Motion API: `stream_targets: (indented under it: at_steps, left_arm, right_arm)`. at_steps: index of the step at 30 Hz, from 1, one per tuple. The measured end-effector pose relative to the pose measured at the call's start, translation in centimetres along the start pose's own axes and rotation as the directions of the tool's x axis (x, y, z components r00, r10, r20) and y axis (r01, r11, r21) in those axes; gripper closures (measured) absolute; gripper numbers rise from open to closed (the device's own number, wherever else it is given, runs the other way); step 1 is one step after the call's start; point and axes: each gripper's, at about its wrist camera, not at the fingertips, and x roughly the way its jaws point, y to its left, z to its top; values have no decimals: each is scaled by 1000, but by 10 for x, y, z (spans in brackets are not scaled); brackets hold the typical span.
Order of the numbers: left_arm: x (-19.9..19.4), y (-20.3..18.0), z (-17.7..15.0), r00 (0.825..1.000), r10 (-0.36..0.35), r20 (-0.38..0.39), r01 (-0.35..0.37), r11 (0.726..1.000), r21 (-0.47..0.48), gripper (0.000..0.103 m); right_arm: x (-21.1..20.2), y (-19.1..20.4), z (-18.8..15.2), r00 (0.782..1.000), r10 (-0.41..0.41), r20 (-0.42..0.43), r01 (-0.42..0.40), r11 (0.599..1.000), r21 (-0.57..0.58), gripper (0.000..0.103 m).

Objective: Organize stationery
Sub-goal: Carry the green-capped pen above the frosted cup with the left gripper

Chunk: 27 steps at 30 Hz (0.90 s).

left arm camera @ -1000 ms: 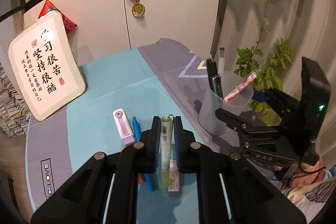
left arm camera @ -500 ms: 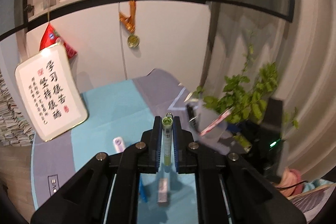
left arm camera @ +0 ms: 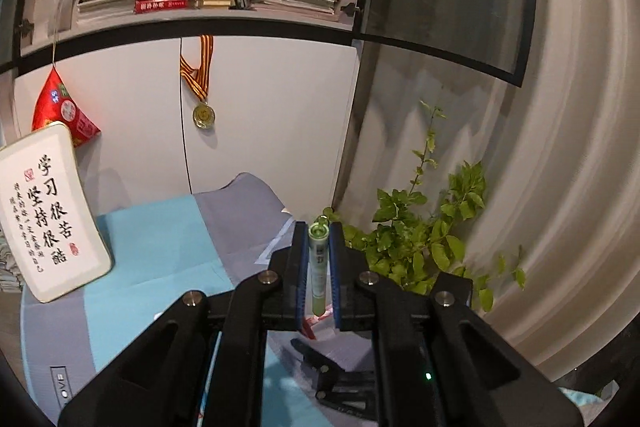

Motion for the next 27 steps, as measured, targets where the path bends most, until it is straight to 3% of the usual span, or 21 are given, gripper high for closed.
stream_targets:
  at_steps: [11, 27]
  left_arm:
    - [33, 1, -3, 998, -37, -51, 35, 999, -42, 95]
    - [40, 1, 2, 1000, -19, -13, 19, 1000, -25, 95]
  right_arm:
    - [1, 1, -2, 1000, 0, -9, 0, 1000, 1, 32]
    - [0, 2, -2, 1000, 0, -11, 0, 1000, 1, 32]
